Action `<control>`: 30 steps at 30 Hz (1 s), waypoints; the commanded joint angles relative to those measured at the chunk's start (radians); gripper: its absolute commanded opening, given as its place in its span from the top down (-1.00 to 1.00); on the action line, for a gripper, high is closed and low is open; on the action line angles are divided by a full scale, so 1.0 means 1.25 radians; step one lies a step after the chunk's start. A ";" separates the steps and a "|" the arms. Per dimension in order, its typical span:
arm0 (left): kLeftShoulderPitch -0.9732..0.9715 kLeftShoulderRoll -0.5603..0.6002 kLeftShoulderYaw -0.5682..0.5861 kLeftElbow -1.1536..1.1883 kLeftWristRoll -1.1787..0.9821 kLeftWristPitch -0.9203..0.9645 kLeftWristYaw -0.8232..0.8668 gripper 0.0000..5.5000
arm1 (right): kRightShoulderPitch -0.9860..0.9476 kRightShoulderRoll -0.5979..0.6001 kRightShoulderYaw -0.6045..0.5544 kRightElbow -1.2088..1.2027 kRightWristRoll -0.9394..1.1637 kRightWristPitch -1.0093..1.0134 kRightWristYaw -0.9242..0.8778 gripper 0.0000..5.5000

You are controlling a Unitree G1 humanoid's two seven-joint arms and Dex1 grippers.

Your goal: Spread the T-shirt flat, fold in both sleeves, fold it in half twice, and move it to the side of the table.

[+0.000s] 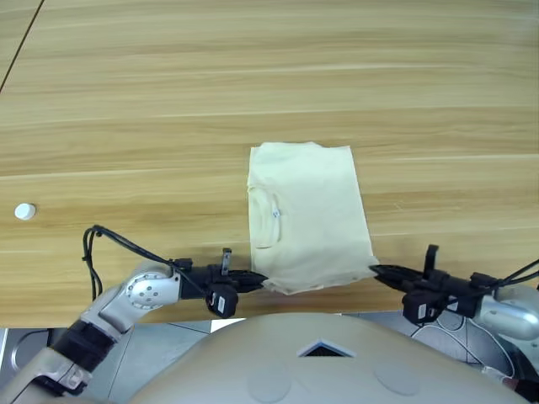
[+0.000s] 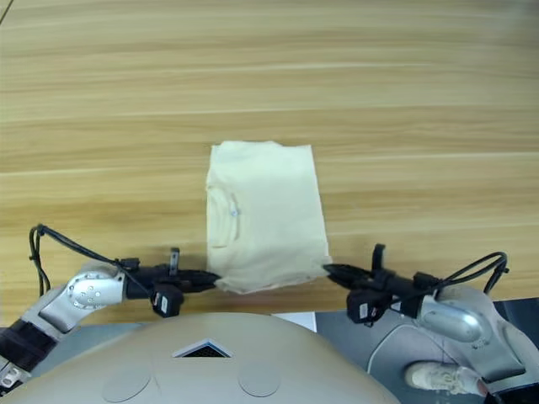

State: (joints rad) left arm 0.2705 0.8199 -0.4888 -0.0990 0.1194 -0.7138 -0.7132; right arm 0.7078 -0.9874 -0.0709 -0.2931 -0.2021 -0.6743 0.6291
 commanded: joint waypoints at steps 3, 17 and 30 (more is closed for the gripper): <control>-0.116 -0.133 0.100 0.016 0.009 0.111 0.113 1.00 | -0.151 0.069 -0.046 0.014 0.070 0.087 -0.050 0.97; -0.320 -0.285 0.164 0.197 0.142 0.272 0.271 1.00 | -0.625 0.284 0.112 0.220 -0.137 0.251 -0.185 0.97; -0.397 -0.367 0.170 0.410 0.176 0.278 0.367 0.57 | -0.852 0.399 0.244 0.573 -0.260 0.235 -0.328 0.50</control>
State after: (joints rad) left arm -0.2101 0.3758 -0.2947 0.3879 0.3489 -0.3856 -0.2787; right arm -0.2960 -0.5163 0.2142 0.3430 -0.5056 -0.3754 0.2558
